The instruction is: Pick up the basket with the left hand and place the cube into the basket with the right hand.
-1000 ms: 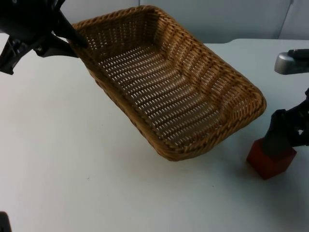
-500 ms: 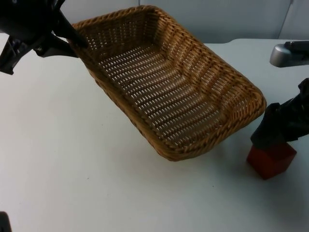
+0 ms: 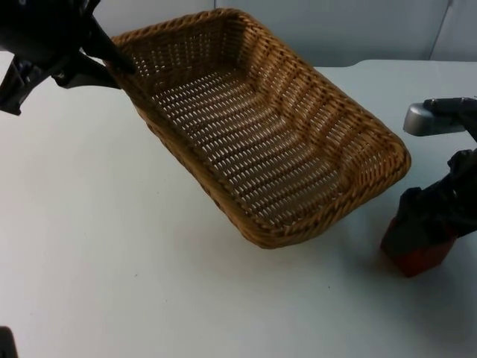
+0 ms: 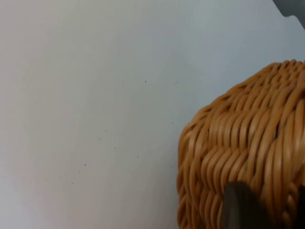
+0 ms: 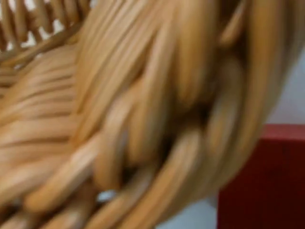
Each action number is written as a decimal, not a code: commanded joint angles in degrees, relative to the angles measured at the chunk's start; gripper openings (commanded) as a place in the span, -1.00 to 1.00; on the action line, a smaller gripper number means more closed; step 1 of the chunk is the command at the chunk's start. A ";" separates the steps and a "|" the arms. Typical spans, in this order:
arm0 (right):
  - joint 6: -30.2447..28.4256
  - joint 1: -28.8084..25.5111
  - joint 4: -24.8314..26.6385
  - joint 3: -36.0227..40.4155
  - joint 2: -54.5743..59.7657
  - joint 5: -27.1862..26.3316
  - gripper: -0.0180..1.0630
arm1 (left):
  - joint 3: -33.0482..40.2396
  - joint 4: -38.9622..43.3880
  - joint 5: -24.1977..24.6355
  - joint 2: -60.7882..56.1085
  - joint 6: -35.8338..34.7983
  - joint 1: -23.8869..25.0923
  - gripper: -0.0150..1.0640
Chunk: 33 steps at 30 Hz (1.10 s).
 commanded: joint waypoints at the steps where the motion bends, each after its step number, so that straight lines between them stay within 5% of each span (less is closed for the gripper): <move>1: -0.66 -0.05 0.32 -0.29 -0.09 -0.98 0.61 | -0.60 -1.79 0.35 -0.82 -0.82 0.01 -0.98; 6: 0.03 -0.05 0.32 -0.29 0.79 -1.11 0.42 | -0.60 -1.79 0.35 -0.82 -0.82 0.01 -0.98; 9: 0.32 -0.05 2.00 -0.29 1.04 -1.13 0.11 | -0.60 -1.79 0.35 -0.82 -0.82 0.01 -0.98; 14: 0.32 -0.05 2.43 -0.29 1.04 -1.48 0.09 | -0.60 -1.79 0.35 -0.82 -0.82 0.01 -0.98; 20: 0.32 -0.05 3.06 -0.29 1.04 -2.62 -0.29 | -0.60 -1.79 0.35 -0.82 -0.82 0.01 -0.98; 33: 1.91 -0.05 3.31 -0.32 -0.62 -10.14 -0.29 | -0.60 -1.79 0.35 -0.82 -0.82 0.01 -0.98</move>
